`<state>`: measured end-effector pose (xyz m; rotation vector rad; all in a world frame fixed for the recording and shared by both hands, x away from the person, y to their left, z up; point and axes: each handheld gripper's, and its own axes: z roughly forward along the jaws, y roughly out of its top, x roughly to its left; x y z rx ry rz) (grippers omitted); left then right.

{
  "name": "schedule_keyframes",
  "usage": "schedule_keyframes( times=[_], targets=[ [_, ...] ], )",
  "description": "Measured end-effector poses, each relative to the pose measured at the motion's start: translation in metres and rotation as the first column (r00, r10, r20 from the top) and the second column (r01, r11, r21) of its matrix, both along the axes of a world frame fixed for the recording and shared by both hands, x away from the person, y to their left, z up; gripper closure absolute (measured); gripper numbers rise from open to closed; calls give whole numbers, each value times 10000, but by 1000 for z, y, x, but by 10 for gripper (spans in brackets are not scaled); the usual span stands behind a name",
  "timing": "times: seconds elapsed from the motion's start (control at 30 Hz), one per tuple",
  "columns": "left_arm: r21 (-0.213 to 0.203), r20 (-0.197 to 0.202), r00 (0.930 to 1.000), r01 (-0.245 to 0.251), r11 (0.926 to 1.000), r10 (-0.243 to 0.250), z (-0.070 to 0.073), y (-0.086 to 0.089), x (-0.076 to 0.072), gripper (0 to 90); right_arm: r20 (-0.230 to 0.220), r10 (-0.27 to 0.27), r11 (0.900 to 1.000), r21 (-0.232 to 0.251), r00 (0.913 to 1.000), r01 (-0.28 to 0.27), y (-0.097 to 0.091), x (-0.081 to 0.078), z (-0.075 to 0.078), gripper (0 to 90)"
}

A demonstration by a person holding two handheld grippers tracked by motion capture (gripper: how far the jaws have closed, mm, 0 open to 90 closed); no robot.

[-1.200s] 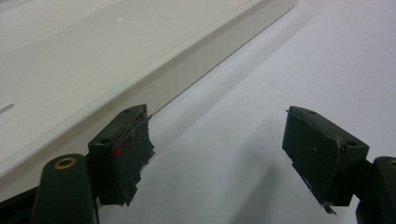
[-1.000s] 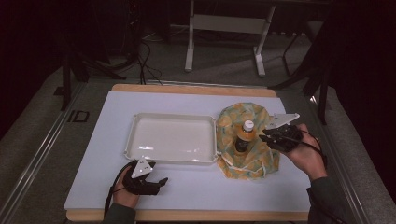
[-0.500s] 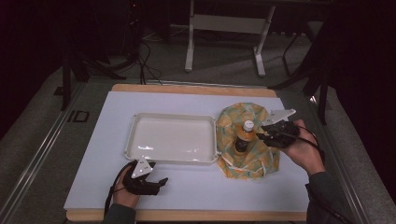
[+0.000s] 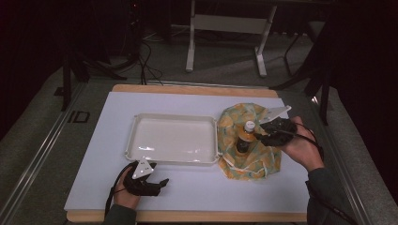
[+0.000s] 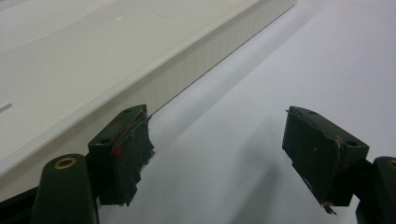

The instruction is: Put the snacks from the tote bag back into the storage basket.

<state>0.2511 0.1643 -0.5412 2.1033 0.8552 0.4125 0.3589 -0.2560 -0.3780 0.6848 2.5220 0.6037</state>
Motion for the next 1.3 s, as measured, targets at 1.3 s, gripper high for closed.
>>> schedule_keyframes(
  times=[1.3],
  targets=[
    [42, -82, 10000, 26, 10000, -26, 0, -1, 0, 235, -243, 142, 9897, -1420, 9996, -175, 35, 26, 6, 493]
  ],
)
